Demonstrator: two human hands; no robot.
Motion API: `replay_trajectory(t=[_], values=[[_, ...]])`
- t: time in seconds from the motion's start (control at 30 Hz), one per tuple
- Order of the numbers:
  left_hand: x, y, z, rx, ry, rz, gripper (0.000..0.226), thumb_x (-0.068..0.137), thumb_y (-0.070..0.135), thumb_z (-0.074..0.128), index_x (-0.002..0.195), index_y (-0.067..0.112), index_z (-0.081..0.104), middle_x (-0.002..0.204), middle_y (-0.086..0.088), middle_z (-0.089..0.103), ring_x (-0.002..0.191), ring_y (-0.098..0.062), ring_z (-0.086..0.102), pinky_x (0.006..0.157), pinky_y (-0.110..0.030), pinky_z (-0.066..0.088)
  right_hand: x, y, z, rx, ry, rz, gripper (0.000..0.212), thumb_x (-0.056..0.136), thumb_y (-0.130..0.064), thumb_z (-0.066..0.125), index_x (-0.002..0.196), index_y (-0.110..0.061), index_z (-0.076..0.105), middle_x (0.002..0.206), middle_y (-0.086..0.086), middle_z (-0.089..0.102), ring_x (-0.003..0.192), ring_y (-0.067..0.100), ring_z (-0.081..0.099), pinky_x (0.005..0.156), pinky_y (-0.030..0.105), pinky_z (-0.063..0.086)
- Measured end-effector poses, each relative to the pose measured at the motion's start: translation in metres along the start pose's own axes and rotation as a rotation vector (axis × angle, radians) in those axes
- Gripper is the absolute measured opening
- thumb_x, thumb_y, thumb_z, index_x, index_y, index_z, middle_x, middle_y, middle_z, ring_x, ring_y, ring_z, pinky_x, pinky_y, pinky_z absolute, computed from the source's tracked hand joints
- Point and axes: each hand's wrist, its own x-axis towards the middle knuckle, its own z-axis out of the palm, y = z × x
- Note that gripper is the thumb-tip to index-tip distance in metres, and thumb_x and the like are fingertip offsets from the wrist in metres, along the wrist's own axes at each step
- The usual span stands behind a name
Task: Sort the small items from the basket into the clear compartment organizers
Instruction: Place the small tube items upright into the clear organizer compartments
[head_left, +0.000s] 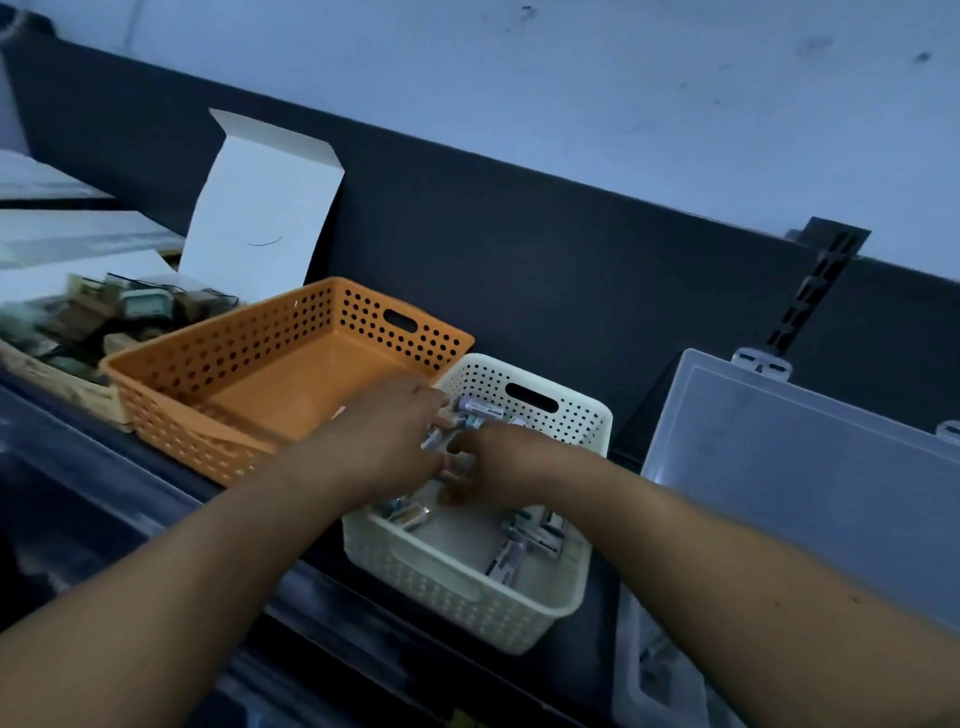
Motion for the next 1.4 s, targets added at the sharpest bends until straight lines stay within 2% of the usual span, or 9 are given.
replay_trajectory(t=[0.13,0.33,0.57,0.8,0.93,1.1,1.2,1.33,1.4], values=[[0.0,-0.003,0.002,-0.025,0.009,0.008,0.061,0.087,0.033,0.065,0.141,0.018,0.04,0.147,-0.001,0.036,0.134,-0.018,0.033,0.107,-0.025,0.027,0.008,-0.005,0.003,0.011,0.056,-0.017,0.033,0.09,-0.043,0.056,0.107,-0.016,0.067,0.106,0.006,0.066,0.094,0.022,0.062,0.076,0.03,0.049],[0.001,-0.003,0.003,0.042,0.007,0.009,0.067,0.087,0.036,0.063,0.146,0.023,0.033,0.153,-0.001,0.028,0.14,-0.02,0.022,0.112,-0.031,0.021,-0.001,0.015,-0.002,0.19,0.043,0.052,0.016,0.085,-0.016,0.067,0.101,-0.013,0.067,0.107,0.005,0.064,0.094,0.02,0.059,0.071,0.027,0.047],[-0.002,0.004,0.002,0.11,-0.007,-0.021,0.066,0.089,0.038,0.059,0.147,0.032,0.029,0.157,0.006,0.019,0.144,-0.018,0.009,0.115,-0.039,0.011,-0.002,0.011,0.006,0.079,0.008,-0.001,0.05,0.083,-0.035,0.071,0.128,-0.024,0.053,0.126,0.004,0.054,0.109,0.024,0.054,0.082,0.03,0.045],[-0.005,0.004,0.001,0.115,0.01,-0.037,0.062,0.089,0.039,0.059,0.145,0.034,0.031,0.156,0.007,0.021,0.144,-0.018,0.01,0.115,-0.039,0.011,-0.002,0.011,0.009,0.255,0.055,-0.023,0.024,0.089,-0.018,0.064,0.112,-0.021,0.06,0.104,0.002,0.058,0.081,0.019,0.061,0.061,0.026,0.048],[-0.005,0.008,0.0,0.124,0.058,-0.004,0.056,0.091,0.043,0.056,0.142,0.036,0.035,0.155,0.009,0.025,0.145,-0.016,0.011,0.115,-0.039,0.009,-0.012,0.017,0.0,0.41,0.146,-0.033,0.018,0.087,-0.02,0.068,0.101,-0.026,0.057,0.101,0.001,0.063,0.078,0.016,0.067,0.069,0.033,0.056],[-0.005,0.028,-0.007,-0.119,0.084,0.035,0.037,0.09,0.039,0.06,0.125,0.029,0.054,0.113,0.008,0.062,0.101,-0.011,0.055,0.089,-0.033,0.046,-0.042,0.027,-0.016,0.676,0.211,-0.086,0.013,0.088,-0.015,0.065,0.096,-0.021,0.057,0.095,0.005,0.066,0.067,0.012,0.07,0.051,0.032,0.055],[-0.003,0.046,-0.011,-0.332,0.05,0.004,0.033,0.087,0.028,0.067,0.118,0.03,0.055,0.098,0.01,0.062,0.086,-0.008,0.058,0.077,-0.032,0.052,-0.064,0.037,-0.02,0.705,0.327,-0.061,0.013,0.086,-0.015,0.065,0.094,-0.024,0.058,0.096,-0.003,0.061,0.069,0.011,0.066,0.063,0.04,0.06],[0.001,0.073,-0.014,-0.501,0.012,0.004,0.03,0.09,0.021,0.063,0.119,0.028,0.057,0.091,0.006,0.059,0.082,-0.014,0.061,0.075,-0.034,0.054,-0.096,0.061,-0.025,0.883,0.412,0.003,0.034,0.081,0.0,0.066,0.101,-0.026,0.06,0.101,-0.002,0.061,0.069,0.01,0.059,0.063,0.023,0.054],[0.001,0.086,-0.015,-0.598,-0.005,0.021,0.021,0.091,0.016,0.061,0.11,0.026,0.061,0.09,0.001,0.061,0.078,-0.014,0.063,0.069,-0.028,0.056,-0.114,0.072,-0.028,1.05,0.434,0.047,0.033,0.081,0.008,0.065,0.098,-0.019,0.062,0.094,0.004,0.06,0.073,0.015,0.06,0.07,0.028,0.059]])
